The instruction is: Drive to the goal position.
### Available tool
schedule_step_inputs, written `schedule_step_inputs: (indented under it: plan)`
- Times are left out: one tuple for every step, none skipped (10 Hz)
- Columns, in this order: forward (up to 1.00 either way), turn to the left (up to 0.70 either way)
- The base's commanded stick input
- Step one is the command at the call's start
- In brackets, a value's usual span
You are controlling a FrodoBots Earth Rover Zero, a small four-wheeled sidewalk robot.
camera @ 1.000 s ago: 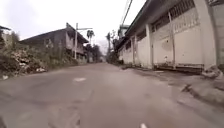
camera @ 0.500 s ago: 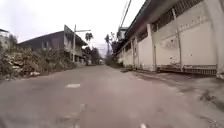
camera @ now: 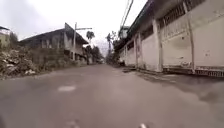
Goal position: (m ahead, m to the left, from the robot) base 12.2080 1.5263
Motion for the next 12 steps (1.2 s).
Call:
schedule_step_inputs:
  plan:
    - [1.0,0.0]
    - [1.0,0.0]
    - [1.0,0.0]
    - [1.0,0.0]
    - [1.0,0.0]
    - [1.0,0.0]
    - [1.0,0.0]
    - [1.0,0.0]
    - [1.0,0.0]
    - [1.0,0.0]
    - [1.0,0.0]
    - [1.0,0.0]
